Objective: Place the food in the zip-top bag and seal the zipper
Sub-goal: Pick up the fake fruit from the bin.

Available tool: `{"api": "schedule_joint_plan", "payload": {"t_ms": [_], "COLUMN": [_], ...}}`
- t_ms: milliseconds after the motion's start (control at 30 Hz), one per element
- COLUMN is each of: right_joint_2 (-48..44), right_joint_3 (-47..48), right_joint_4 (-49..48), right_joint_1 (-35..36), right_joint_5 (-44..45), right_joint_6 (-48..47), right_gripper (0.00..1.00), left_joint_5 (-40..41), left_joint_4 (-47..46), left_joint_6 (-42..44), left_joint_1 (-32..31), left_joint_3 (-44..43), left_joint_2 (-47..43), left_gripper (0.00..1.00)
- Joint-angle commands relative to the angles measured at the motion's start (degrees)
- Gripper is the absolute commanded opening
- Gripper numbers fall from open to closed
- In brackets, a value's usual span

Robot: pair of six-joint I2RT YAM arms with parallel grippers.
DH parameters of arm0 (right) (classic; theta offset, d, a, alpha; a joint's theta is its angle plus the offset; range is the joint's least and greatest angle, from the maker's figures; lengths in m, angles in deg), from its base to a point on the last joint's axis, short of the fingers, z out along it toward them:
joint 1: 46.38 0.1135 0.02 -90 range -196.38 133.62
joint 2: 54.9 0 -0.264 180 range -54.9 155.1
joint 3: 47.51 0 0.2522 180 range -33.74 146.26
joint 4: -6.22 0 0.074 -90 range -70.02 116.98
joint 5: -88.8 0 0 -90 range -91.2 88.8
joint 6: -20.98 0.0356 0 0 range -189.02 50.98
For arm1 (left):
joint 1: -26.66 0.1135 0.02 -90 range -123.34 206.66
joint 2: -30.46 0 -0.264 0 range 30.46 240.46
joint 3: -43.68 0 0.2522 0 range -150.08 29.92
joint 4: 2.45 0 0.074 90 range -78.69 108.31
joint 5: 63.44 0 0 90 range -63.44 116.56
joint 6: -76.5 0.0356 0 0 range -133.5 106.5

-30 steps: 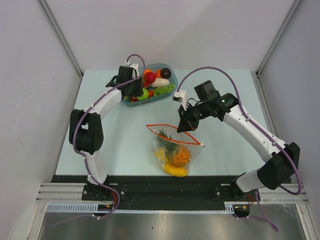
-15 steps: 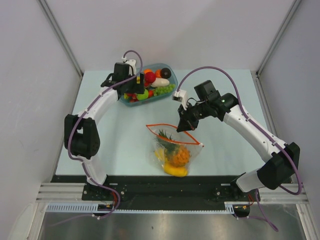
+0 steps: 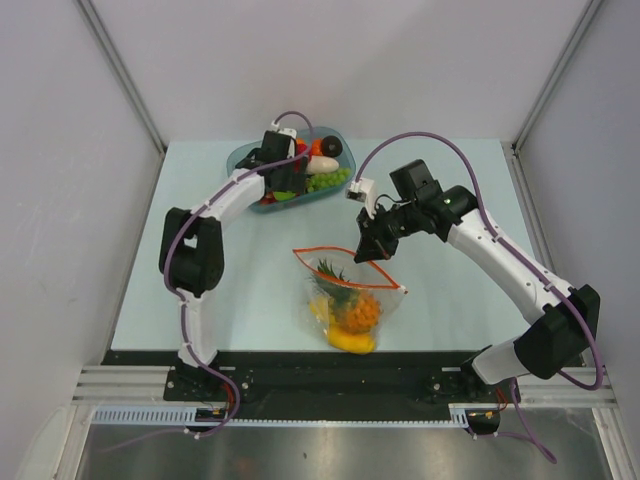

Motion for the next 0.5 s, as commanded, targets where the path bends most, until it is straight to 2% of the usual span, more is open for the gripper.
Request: {"api": "schedule_joint_plan", "payload": {"t_ms": [0, 300, 400, 467], "right_joint_2": [-1.09, -1.18, -1.09, -1.18], "right_joint_3": [0.92, 0.66, 0.83, 0.84], "right_joint_4": [-1.96, -1.88, -1.87, -1.87], "right_joint_1": [-0.5, -0.76, -0.85, -0.85], "right_joint_5": [-0.31, -0.49, -0.23, -0.23], "right_joint_6": [0.69, 0.77, 0.77, 0.69], "right_gripper": [0.0, 0.0, 0.0, 0.0], "left_joint_5": [3.12, 3.65, 2.77, 2.33], "left_joint_4": [0.32, 1.28, 1.81, 2.43], "left_joint_6": [-0.82, -0.38, -0.2, -0.46], "left_joint_1": [-1.37, -1.28, -1.28, -1.28], "left_joint_3": [-3.66, -5.42, -5.87, -5.6], "left_joint_2": [0.85, 2.96, 3.22, 1.56], "left_gripper": [0.93, 0.81, 0.72, 0.6]}}
